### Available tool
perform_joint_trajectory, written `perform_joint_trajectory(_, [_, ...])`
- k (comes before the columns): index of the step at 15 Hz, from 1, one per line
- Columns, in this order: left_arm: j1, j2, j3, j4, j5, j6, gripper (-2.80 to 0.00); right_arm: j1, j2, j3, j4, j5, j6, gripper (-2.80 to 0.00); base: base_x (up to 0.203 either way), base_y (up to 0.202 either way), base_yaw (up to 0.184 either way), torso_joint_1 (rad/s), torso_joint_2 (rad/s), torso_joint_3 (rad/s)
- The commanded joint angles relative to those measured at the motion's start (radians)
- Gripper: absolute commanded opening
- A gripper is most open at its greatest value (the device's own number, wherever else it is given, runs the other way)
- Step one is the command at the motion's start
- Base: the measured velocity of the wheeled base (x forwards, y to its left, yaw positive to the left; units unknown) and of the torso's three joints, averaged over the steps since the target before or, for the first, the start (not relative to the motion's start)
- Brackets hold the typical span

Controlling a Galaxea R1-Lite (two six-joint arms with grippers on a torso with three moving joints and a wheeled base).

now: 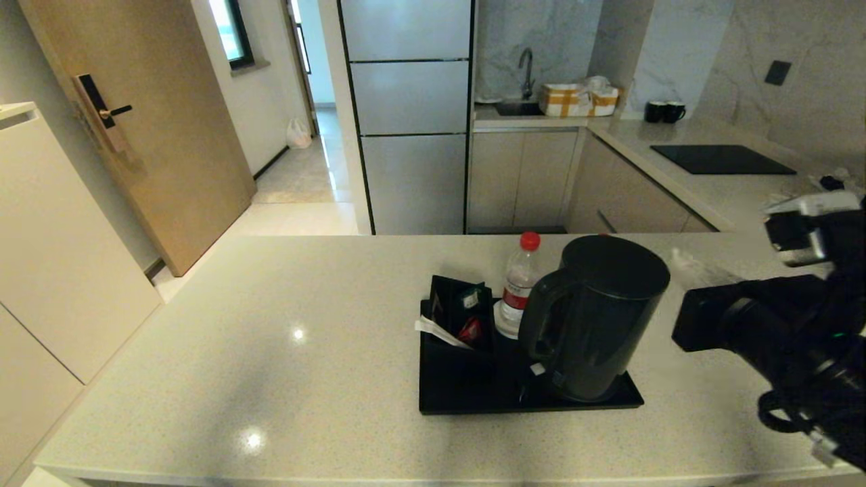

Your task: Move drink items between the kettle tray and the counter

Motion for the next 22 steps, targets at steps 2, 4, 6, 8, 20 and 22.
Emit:
perform_joint_trajectory(2, [0.000, 0.000, 0.000, 0.002, 0.000, 0.000, -2.80, -0.058, -0.247, -0.051, 0.243, -0.120, -0.011, -2.80, 0.000, 0.000, 0.000, 0.000, 0.00, 0.000])
perform_joint_trajectory(4, [0.000, 0.000, 0.000, 0.000, 0.000, 0.000, -2.80, -0.205, -0.349, -0.055, 0.344, -0.169, -0.017, -2.80, 0.000, 0.000, 0.000, 0.000, 0.00, 0.000])
perform_joint_trajectory(6, [0.000, 0.000, 0.000, 0.000, 0.000, 0.000, -2.80, -0.359, -0.445, -0.049, 0.417, -0.206, -0.020, -2.80, 0.000, 0.000, 0.000, 0.000, 0.00, 0.000])
perform_joint_trajectory(8, [0.000, 0.000, 0.000, 0.000, 0.000, 0.000, -2.80, -0.503, -0.573, -0.026, 0.470, -0.224, -0.022, -2.80, 0.000, 0.000, 0.000, 0.000, 0.00, 0.000])
perform_joint_trajectory(20, [0.000, 0.000, 0.000, 0.000, 0.001, 0.000, -2.80, -0.725, -1.171, -0.028, 1.187, 0.078, 0.108, -2.80, 0.000, 0.000, 0.000, 0.000, 0.00, 0.000])
perform_joint_trajectory(22, [0.000, 0.000, 0.000, 0.001, 0.000, 0.000, -2.80, -0.718, -1.217, -0.099, 1.367, 0.248, 0.110, -2.80, 0.000, 0.000, 0.000, 0.000, 0.00, 0.000])
